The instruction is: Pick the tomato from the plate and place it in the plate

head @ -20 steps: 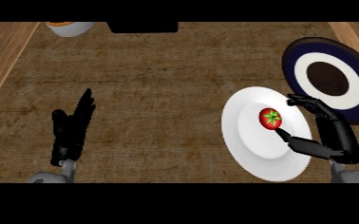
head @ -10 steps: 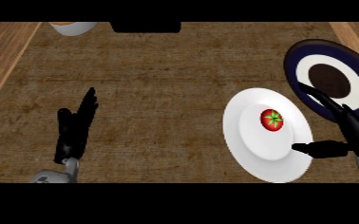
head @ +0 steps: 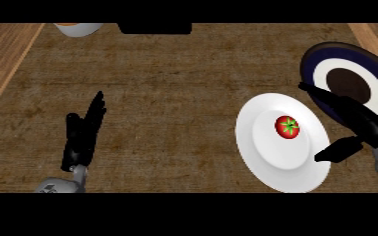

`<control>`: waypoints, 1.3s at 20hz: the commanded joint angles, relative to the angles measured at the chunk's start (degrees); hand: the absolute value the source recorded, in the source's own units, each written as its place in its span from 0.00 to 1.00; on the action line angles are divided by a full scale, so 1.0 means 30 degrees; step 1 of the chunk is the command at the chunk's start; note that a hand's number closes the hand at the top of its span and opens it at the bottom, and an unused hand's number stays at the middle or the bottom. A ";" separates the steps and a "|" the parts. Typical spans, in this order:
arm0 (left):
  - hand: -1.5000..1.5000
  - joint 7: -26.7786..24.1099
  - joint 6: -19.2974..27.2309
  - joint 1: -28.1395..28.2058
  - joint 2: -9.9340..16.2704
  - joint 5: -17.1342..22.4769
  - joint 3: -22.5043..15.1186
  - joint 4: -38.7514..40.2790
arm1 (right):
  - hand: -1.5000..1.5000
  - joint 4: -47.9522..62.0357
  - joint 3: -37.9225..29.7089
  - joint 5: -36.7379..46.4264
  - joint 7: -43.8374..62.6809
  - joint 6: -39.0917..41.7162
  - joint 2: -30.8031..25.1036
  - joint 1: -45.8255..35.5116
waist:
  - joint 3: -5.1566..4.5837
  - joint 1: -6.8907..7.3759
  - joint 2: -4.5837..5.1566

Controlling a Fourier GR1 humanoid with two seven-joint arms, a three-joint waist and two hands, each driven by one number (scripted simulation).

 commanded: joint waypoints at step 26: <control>0.50 -0.0890 -0.1848 0.1518 -0.2527 -0.2637 0.1821 -0.0228 | 0.00 0.3568 -0.2769 0.7138 0.0662 0.4970 0.5319 -0.1690 | 0.0023 -0.0114 -0.0005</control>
